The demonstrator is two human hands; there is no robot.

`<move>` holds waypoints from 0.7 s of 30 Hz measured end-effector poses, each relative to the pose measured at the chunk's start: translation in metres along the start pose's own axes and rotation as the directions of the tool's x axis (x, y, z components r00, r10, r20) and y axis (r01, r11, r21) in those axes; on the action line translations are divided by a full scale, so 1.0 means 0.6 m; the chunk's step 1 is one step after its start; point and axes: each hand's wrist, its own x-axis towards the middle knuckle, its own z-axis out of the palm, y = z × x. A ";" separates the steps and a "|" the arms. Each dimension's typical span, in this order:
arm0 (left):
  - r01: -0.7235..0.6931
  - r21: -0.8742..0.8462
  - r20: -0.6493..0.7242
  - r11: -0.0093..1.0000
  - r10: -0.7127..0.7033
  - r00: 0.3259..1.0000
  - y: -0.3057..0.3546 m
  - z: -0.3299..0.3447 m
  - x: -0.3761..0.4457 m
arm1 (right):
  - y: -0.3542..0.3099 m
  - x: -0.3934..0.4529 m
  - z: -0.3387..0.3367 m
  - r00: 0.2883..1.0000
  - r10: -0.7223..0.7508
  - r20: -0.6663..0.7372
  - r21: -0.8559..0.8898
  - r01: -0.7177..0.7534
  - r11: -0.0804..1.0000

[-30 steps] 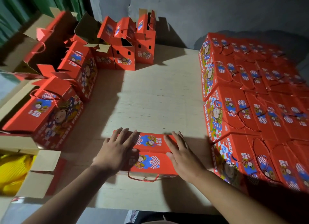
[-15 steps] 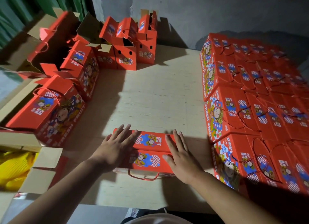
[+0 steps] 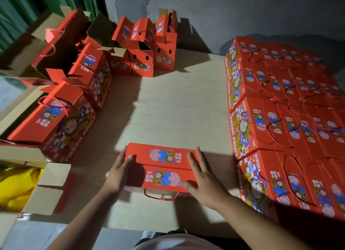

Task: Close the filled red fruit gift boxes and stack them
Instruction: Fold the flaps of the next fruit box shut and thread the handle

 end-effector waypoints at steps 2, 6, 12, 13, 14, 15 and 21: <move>0.008 -0.047 0.037 0.999 -0.006 0.999 -0.004 -0.002 0.001 | -0.002 -0.003 -0.005 1.000 -0.011 0.024 0.008 0.011 1.000; 0.096 -0.166 0.058 0.981 -0.088 0.994 -0.013 -0.005 0.002 | 0.005 -0.009 -0.006 0.997 -0.030 0.067 -0.033 0.032 0.999; 0.118 -0.198 0.088 0.973 -0.103 0.991 -0.011 -0.001 0.006 | 0.009 -0.010 0.005 0.999 -0.040 0.006 -0.147 0.040 0.988; 0.119 -0.196 0.091 0.973 -0.103 0.991 -0.010 0.000 0.006 | 0.007 -0.011 0.008 1.000 -0.029 -0.006 -0.199 0.027 0.980; 0.117 -0.191 0.091 0.975 -0.101 0.991 -0.010 0.000 0.005 | 0.003 -0.012 0.012 0.999 -0.015 -0.028 -0.262 0.007 0.965; 0.112 -0.184 0.086 0.977 -0.097 0.992 -0.008 0.000 0.004 | -0.003 -0.013 0.019 0.998 -0.001 -0.057 -0.324 -0.018 0.946; 0.094 -0.125 0.057 0.988 -0.088 0.995 0.000 0.005 -0.002 | -0.028 -0.010 0.050 0.991 0.017 -0.131 -0.363 -0.064 0.929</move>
